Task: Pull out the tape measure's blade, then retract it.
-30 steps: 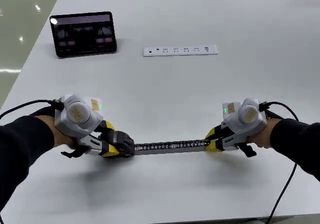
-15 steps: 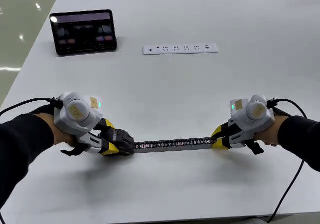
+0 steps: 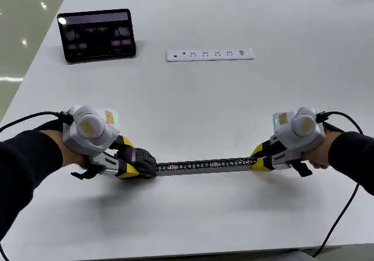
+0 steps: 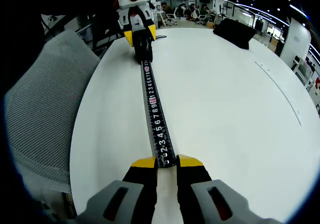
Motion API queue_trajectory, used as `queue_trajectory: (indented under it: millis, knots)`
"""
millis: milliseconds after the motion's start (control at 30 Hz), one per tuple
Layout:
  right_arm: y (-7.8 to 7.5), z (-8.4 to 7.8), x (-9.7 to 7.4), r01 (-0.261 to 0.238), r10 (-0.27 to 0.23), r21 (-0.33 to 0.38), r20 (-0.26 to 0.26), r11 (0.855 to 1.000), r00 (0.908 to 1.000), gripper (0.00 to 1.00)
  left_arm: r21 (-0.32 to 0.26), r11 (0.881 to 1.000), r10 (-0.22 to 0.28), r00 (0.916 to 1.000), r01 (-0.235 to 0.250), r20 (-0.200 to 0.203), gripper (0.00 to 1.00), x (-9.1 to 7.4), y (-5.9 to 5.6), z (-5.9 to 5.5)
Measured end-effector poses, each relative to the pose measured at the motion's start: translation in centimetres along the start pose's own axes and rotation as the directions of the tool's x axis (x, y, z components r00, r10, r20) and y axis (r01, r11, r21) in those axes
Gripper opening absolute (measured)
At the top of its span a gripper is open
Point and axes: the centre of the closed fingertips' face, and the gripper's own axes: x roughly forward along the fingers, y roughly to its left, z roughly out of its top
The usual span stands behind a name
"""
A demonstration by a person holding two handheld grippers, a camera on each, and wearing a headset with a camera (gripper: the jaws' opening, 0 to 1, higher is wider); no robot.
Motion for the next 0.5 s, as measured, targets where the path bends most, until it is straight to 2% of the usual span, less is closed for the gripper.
queue_trajectory:
  millis: [500]
  knots:
    - [0.15,0.03,-0.11,-0.005,0.005,0.010,0.005,1.000,1.0000,0.10,-0.005,1.000,0.003,1.0000,-0.003,0.008,0.30,0.02,-0.09,0.12]
